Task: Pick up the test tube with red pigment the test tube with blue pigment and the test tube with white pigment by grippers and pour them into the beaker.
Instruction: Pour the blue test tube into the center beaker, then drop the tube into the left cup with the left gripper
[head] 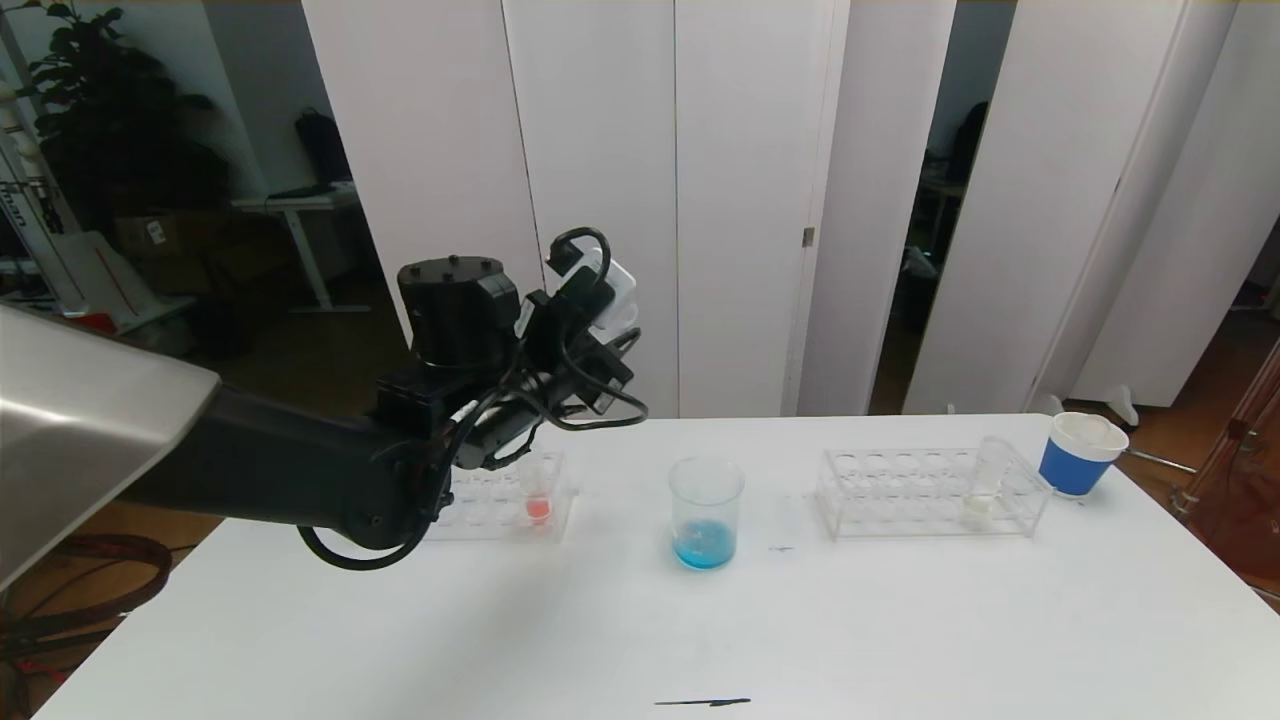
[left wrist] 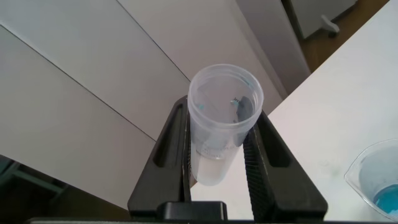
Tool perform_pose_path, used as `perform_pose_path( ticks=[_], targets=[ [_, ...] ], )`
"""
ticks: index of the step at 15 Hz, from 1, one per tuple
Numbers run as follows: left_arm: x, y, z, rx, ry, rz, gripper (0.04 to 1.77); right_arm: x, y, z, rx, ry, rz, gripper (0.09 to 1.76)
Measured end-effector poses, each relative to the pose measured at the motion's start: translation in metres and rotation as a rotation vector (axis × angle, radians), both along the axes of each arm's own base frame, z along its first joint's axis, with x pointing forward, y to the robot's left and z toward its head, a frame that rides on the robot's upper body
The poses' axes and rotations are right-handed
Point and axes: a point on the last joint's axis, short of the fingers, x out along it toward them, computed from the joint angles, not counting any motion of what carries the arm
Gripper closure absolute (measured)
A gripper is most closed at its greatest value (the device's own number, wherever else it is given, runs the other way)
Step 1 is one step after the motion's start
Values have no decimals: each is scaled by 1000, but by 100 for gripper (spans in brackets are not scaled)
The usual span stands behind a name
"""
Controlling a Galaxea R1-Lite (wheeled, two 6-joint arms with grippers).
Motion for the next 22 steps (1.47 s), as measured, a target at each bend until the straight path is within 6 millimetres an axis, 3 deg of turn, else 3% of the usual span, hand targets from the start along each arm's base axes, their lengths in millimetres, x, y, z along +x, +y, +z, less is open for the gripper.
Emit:
perform_pose_path(
  ticks=[5,11,17,19,22],
  targets=[
    [-21,11,34,-357,210,129,124,0,0,0,0,0,0,10],
    [-39,21,40,-584,357,306,124,0,0,0,0,0,0,10],
    [-43,31,34,-586,307,480,124,0,0,0,0,0,0,10],
    [-37,46,37,-603,265,553,124,0,0,0,0,0,0,10],
    [-21,83,47,-653,131,661,124,0,0,0,0,0,0,10]
  ],
)
